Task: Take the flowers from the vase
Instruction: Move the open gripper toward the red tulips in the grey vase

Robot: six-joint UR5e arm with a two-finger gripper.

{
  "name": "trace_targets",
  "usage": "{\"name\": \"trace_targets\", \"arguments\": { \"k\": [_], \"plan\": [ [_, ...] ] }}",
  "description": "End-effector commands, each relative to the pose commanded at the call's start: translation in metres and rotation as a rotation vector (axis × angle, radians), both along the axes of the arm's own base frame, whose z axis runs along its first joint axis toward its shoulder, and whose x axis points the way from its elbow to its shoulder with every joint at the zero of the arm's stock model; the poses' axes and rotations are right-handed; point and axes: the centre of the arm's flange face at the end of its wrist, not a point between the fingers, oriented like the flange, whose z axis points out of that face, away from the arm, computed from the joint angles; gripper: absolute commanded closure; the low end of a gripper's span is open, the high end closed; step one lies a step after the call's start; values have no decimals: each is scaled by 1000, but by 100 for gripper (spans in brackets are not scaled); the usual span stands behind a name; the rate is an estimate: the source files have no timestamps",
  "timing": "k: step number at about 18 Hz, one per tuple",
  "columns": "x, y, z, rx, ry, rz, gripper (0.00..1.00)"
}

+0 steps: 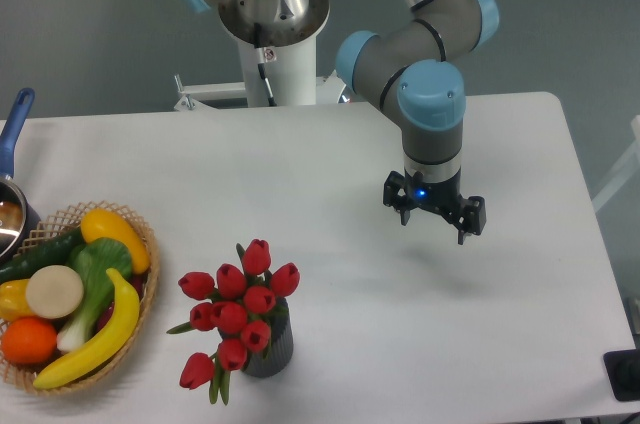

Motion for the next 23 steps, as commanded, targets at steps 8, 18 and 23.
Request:
{"name": "trace_targets", "arguments": {
  "k": [8,18,23],
  "plan": [
    [19,31,5,17,9,-7,0],
    [48,72,11,123,91,24,0],
    [61,78,49,224,92,-8,0]
  ]
}}
